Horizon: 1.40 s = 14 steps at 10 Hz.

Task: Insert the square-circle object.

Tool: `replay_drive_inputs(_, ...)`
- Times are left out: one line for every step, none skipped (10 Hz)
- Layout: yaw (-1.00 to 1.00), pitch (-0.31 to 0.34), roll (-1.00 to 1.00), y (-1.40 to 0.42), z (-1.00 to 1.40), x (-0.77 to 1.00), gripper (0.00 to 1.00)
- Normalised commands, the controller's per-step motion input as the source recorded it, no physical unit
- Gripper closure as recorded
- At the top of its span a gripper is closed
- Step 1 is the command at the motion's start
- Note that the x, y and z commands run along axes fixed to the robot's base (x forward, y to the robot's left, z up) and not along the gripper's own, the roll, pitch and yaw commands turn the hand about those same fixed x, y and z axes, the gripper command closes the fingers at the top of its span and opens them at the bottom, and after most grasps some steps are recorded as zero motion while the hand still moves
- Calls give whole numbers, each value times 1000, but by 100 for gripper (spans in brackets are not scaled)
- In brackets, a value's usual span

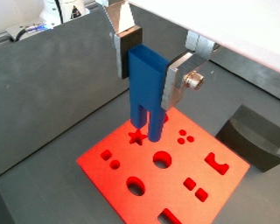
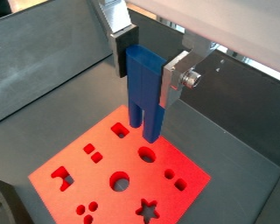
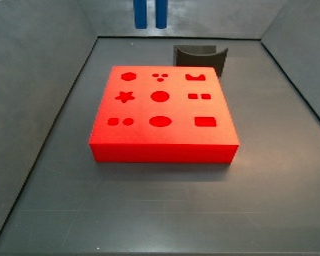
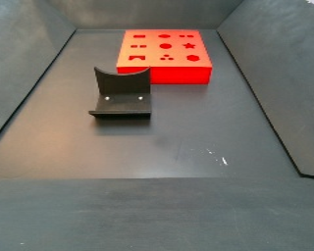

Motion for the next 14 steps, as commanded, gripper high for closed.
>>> replay_drive_inputs(0,-24,-27,0,-126,0,100)
replay_drive_inputs(0,-37,-36,-14,-394,-20,100)
replay_drive_inputs(0,-83,-63,-117,-757,0,100)
replay_drive_inputs(0,-110,-36,-183,-937,0,100)
replay_drive_inputs(0,-100,-54,-169,-923,0,100)
replay_drive_inputs(111,-74,-70,-157,-866,-23,100)
replay_drive_inputs(143,-74,0,-140,-923,-120,100)
replay_drive_inputs(186,-43,24,-140,-926,-183,100)
replay_drive_inputs(220,-13,149,-131,-757,-220,100)
replay_drive_inputs(163,0,269,-114,-663,-149,100)
replay_drive_inputs(71,0,261,-109,-703,-243,100)
replay_drive_inputs(17,0,183,-91,-657,-289,100)
replay_drive_inputs(0,-26,53,-77,-480,-246,100)
replay_drive_inputs(0,-34,0,0,-366,-111,100)
